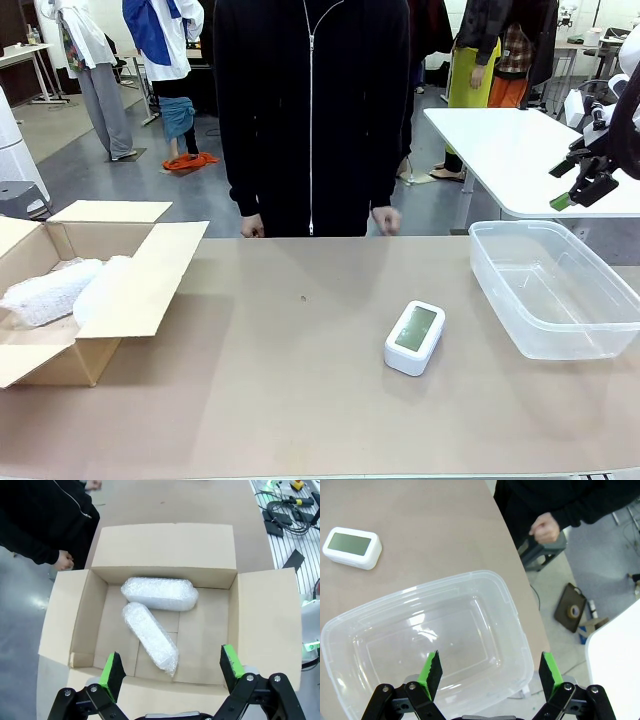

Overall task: Separate and place wrapped and unwrapped clocks.
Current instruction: Pick up the Digital clock indicated by the person.

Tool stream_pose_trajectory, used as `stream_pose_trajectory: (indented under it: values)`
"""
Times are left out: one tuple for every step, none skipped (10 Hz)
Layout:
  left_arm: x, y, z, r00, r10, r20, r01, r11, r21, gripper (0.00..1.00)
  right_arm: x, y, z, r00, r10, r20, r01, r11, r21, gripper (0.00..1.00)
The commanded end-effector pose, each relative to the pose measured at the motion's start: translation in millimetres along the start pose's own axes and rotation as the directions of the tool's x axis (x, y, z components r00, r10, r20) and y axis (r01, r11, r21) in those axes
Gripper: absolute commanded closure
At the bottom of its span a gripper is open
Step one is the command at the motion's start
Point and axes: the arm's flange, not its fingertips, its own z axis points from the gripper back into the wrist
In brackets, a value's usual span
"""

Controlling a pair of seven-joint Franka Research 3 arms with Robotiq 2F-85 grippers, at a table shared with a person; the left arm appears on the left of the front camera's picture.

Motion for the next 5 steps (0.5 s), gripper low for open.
stream_pose_trajectory:
  values:
    - [-2.0, -5.4, 0.5, 1.0, -0.027, 0.0, 0.027, 1.0, -0.006, 0.0, -0.4, 0.7, -0.5, 1.0, 0.005, 0.0, -0.005, 1.0, 0.003, 0.0]
    - [-2.0, -5.4, 0.5, 1.0, -0.027, 0.0, 0.027, 1.0, -0.006, 0.0, -0.4, 0.7, -0.5, 1.0, 0.005, 0.0, -0.005, 1.0, 0.003, 0.0]
    - [-2.0, -5.4, 0.5, 1.0, -0.027, 0.0, 0.027, 1.0, -0.006, 0.0, -0.4, 0.7, -0.5, 1.0, 0.005, 0.0, -0.005, 1.0, 0.003, 0.0]
    - [-2.0, -5.4, 0.5, 1.0, -0.027, 0.0, 0.027, 1.0, -0.006, 0.0, -0.4, 0.7, -0.5, 1.0, 0.005, 0.0, -0.005, 1.0, 0.003, 0.0]
    - [-2.0, -5.4, 0.5, 1.0, -0.027, 0.0, 0.027, 1.0, -0.006, 0.0, -0.4, 0.7, -0.5, 1.0, 0.005, 0.0, -0.005, 1.0, 0.003, 0.0]
